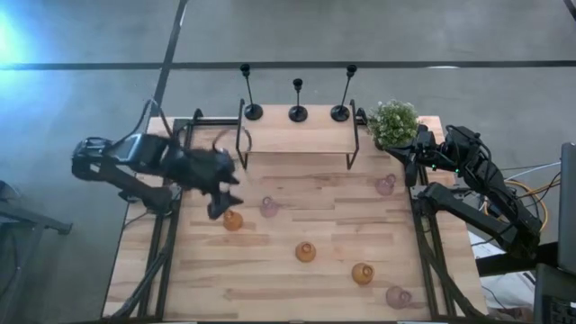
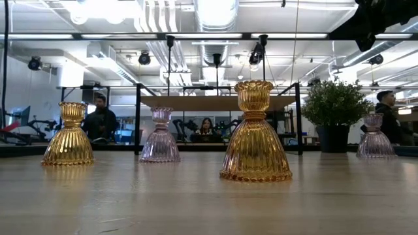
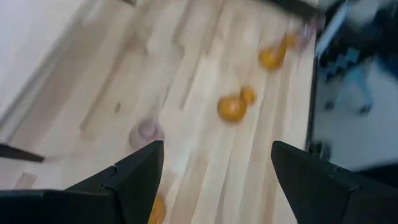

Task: Pick & Place candle stick holders
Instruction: Put the left orange glass candle holder on the shelf

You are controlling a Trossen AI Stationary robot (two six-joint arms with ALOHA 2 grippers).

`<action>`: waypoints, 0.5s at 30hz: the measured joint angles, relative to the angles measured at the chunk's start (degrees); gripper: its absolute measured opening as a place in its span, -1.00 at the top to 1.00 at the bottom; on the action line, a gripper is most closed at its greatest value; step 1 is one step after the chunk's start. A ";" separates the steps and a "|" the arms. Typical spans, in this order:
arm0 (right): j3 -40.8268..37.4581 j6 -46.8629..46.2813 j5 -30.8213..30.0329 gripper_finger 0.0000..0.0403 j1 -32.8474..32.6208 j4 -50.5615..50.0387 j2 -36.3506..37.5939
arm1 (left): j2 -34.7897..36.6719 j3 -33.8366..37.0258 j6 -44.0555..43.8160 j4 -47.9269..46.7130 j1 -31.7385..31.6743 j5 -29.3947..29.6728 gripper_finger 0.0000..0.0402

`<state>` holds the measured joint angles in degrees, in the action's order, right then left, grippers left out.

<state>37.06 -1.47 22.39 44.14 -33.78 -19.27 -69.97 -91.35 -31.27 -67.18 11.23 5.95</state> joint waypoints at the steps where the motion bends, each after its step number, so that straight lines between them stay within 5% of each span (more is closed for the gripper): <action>1: 0.00 0.00 0.00 0.96 0.00 0.01 0.00 | -0.02 1.14 0.72 -0.41 1.13 0.00 -0.50; 9: 0.01 0.00 0.00 0.96 0.01 0.01 0.00 | 1.58 13.70 5.42 -1.82 10.71 -0.41 -0.50; 15: 0.00 0.00 0.00 0.96 0.00 0.01 0.00 | 6.13 26.90 -2.09 2.47 18.30 1.47 -0.50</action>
<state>37.06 -1.48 22.39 44.14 -33.76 -19.27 -63.84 -64.44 -33.36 -64.71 29.53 7.41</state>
